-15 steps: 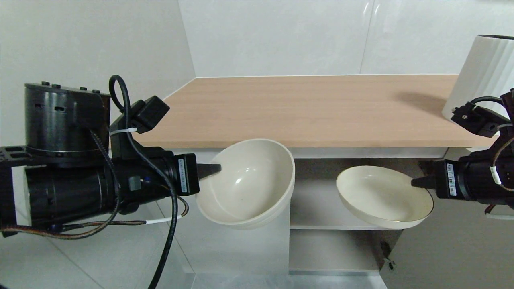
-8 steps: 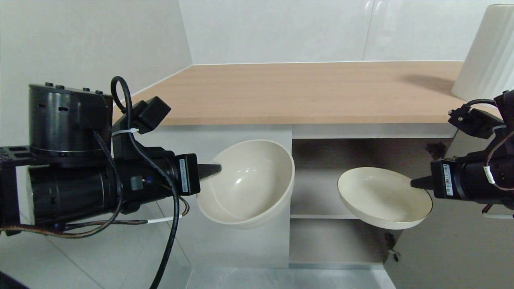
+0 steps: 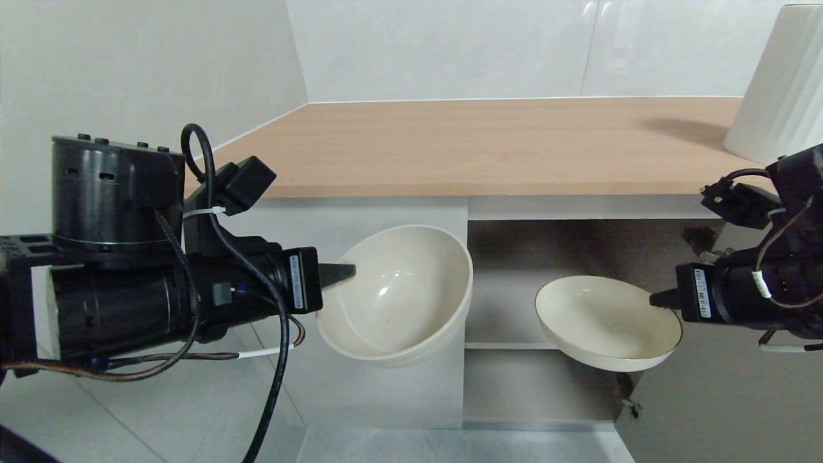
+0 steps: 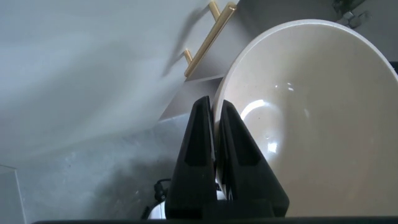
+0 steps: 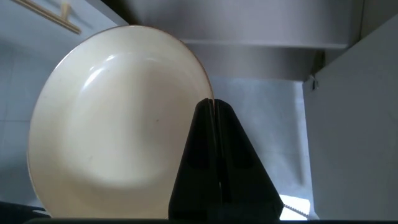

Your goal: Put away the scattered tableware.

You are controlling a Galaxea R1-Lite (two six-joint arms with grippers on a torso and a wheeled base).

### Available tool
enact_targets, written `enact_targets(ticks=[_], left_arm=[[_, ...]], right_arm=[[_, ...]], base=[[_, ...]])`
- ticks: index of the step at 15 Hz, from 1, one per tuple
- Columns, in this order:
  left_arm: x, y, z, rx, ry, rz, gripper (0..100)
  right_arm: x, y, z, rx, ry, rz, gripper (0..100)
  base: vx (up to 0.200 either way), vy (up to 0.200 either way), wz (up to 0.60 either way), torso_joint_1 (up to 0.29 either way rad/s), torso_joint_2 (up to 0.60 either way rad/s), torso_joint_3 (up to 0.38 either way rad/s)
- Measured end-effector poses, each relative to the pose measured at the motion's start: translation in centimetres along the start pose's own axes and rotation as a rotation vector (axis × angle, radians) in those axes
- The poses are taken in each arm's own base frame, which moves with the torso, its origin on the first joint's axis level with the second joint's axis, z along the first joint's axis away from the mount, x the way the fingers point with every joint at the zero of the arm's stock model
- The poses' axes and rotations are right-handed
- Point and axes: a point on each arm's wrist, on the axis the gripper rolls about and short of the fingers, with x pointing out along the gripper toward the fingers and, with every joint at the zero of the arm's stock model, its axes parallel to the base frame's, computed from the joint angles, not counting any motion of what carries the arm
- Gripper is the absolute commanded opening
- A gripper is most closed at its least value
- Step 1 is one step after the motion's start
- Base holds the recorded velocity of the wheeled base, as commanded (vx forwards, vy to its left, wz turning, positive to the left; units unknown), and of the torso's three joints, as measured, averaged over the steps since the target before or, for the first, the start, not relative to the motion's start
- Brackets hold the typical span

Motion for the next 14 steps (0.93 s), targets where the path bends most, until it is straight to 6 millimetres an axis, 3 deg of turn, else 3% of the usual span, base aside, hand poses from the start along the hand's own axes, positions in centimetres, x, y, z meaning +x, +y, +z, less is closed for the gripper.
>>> enact_targets(ticks=[4, 6, 9, 14], left_arm=[[0.2, 0.0, -0.1, -0.001, 0.005, 0.002, 0], [0.3, 0.1, -0.1, -0.001, 0.01, 0.003, 0], [0.9, -0.1, -0.6, 0.003, 0.038, -0.002, 0], [1.9, -0.1, -1.3, 0.005, 0.077, 0.0, 0]], right_arm=[[4.8, 0.5, 0.1, 0.0, 0.04, -0.018, 0], [8.8, 0.8, -0.2, 0.006, -0.004, -0.008, 0], [13.7, 0.4, -2.5, 0.0, 0.01, -0.024, 0], [19.5, -0.4, -4.4, 0.014, -0.001, -0.087, 0]], base=[[0.0, 0.0, 0.0, 0.0, 0.0, 0.0], [0.0, 0.0, 0.0, 0.0, 0.0, 0.0], [0.0, 0.0, 0.0, 0.0, 0.0, 0.0], [0.0, 0.0, 0.0, 0.0, 0.0, 0.0]])
